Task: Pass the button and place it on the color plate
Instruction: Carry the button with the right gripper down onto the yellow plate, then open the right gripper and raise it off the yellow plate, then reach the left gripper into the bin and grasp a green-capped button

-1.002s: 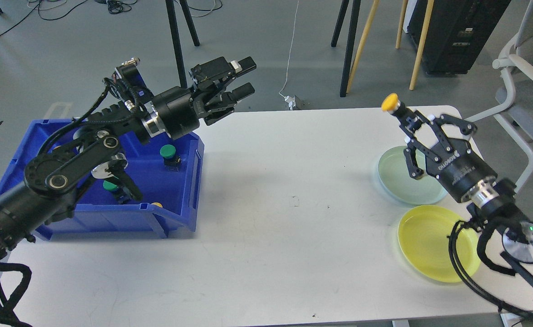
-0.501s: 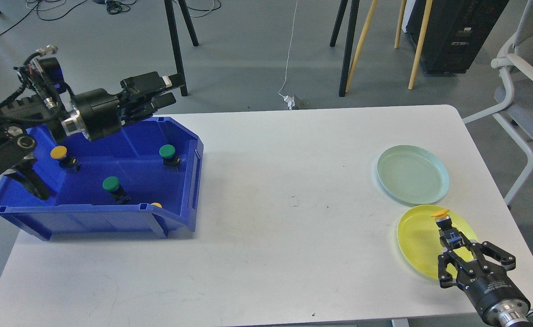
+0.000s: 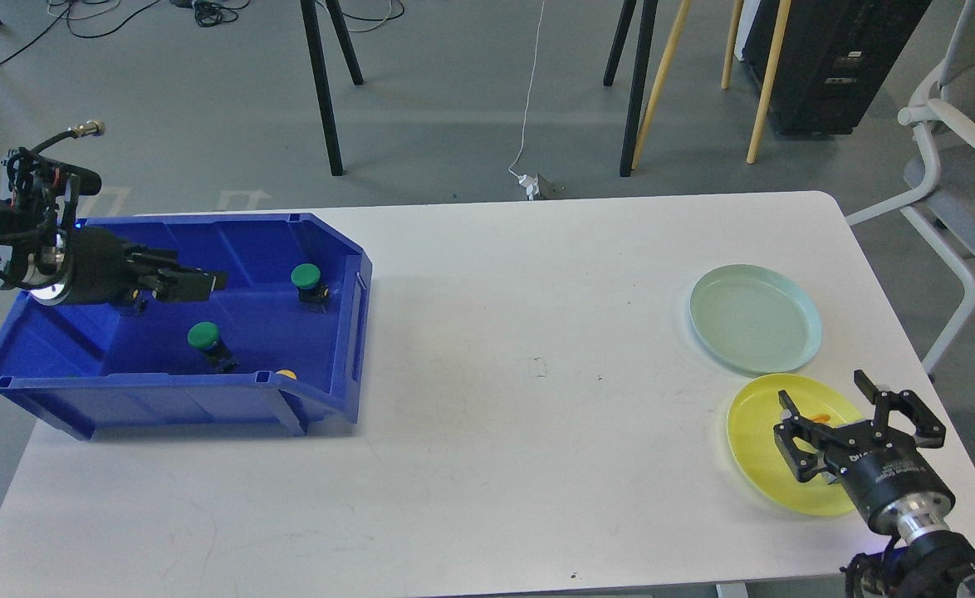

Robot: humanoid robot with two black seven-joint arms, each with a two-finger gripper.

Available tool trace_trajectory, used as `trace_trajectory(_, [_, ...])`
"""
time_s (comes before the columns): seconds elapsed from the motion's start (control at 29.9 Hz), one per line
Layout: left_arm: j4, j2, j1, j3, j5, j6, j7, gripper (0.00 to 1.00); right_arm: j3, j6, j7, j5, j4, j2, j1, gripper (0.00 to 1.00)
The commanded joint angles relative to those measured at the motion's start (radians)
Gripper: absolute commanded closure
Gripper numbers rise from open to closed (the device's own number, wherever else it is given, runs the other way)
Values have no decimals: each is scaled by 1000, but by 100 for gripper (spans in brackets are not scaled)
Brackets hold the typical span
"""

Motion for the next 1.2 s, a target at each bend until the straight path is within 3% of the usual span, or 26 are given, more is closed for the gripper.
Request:
trace_trajectory(0.0, [37, -14, -1, 35, 17, 0, 0, 15, -17, -13, -3, -22, -14, -105, 213, 0])
trace_trajectory(0.27, [100, -77, 2, 65, 27, 0, 0, 15, -209, -15, -5, -25, -118, -230, 555, 0])
trace_trajectory(0.5, [110, -121, 2, 135, 28, 0, 0, 15, -224, -11, -5, -25, -135, -225, 566, 0])
trace_trajectory(0.87, [253, -203, 3, 184, 25, 0, 0, 15, -224, -7, -8, -24, -129, -233, 563, 0])
trace_trajectory(0.97, [261, -203, 3, 197, 24, 0, 0, 22, -226, -7, -8, -22, -128, -233, 557, 0])
trace_trajectory(1.1, [262, -201, 3, 197, 21, 0, 0, 43, -226, -7, -8, -22, -126, -233, 545, 0])
trace_trajectory(1.17, [262, -198, 2, 197, 19, 0, 0, 45, -226, -5, -6, -22, -125, -233, 541, 0])
